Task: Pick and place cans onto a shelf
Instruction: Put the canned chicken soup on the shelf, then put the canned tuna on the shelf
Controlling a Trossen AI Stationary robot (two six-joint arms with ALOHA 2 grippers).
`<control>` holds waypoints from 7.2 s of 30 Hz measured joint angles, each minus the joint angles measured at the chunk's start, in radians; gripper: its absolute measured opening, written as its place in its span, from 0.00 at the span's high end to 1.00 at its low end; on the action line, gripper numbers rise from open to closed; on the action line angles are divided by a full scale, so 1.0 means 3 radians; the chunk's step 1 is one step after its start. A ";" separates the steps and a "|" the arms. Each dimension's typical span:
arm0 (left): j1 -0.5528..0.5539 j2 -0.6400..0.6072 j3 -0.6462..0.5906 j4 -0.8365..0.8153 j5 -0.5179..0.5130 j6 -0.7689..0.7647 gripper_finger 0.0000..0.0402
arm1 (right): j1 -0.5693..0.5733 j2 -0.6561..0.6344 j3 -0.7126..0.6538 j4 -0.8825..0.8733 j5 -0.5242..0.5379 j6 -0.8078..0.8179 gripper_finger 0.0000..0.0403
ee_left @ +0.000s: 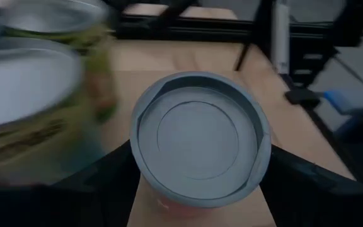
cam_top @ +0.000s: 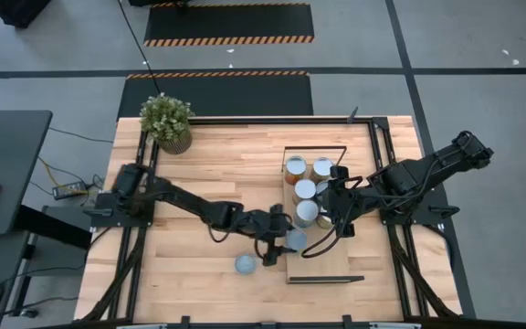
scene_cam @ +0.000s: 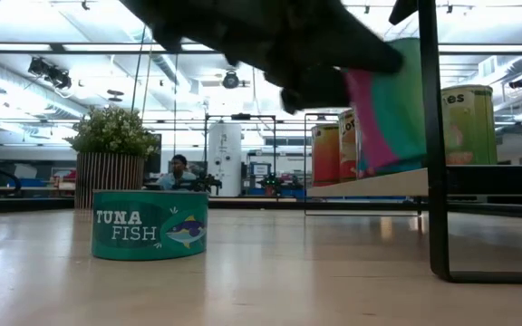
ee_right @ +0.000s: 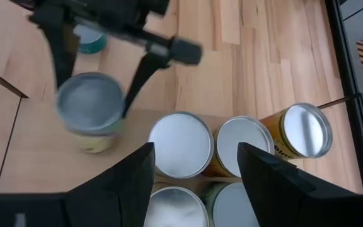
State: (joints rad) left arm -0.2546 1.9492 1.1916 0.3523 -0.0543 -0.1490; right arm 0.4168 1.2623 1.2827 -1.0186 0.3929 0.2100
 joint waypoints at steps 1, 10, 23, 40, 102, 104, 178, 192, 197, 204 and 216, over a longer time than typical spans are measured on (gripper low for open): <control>0.0004 0.0055 0.0059 -0.0002 0.0065 0.0014 0.29 | 0.0000 0.0000 0.0000 -0.0009 -0.0001 -0.0002 0.42; -0.0003 0.0236 0.0418 -0.0334 0.0101 0.0173 0.28 | 0.0010 -0.0001 0.0001 -0.0032 -0.0011 0.0052 0.42; -0.0059 0.0235 0.0430 -0.0457 -0.0176 0.0368 0.09 | 0.0065 0.0001 0.0001 -0.0024 -0.0011 0.0077 0.42; -0.0365 0.0234 0.0439 -0.0495 -0.1700 0.0538 0.12 | 0.0118 0.0001 0.0001 -0.0025 -0.0007 0.0139 0.42; -0.0946 -0.0036 -0.0064 -0.2162 -0.0669 -0.1187 0.31 | 0.0127 0.0002 0.0001 0.0125 0.0022 0.0048 0.42; -0.0913 -0.0036 -0.0062 -0.2006 -0.0796 -0.1119 0.31 | 0.0127 0.0002 0.0001 0.0124 0.0022 0.0065 0.42; -0.0426 0.0569 0.0024 0.0545 -0.0418 0.0077 0.27 | 0.0153 0.0002 -0.0081 0.0427 -0.0153 -0.0173 0.42; -0.0405 0.0578 0.0066 0.0442 -0.0356 0.0022 0.19 | 0.0153 0.0002 -0.0081 0.0425 -0.0154 -0.0157 0.42; -0.0368 0.0578 0.0066 0.0425 -0.0362 0.0011 0.07 | 0.0146 0.0002 -0.0081 0.0425 -0.0154 -0.0152 0.42; -0.0389 0.0553 0.0066 0.0299 -0.0416 0.0049 0.03 | 0.0163 0.0002 -0.0081 0.0424 -0.0167 -0.0113 0.42; -0.0457 0.0367 0.0067 -0.0050 -0.0618 0.0222 0.03 | 0.0162 0.0002 -0.0081 0.0423 -0.0180 -0.0122 0.42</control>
State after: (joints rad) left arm -0.3916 2.0592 1.2118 0.3373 -0.2398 -0.0825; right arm 0.4655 1.2629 1.2583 -0.8916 0.3390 0.1733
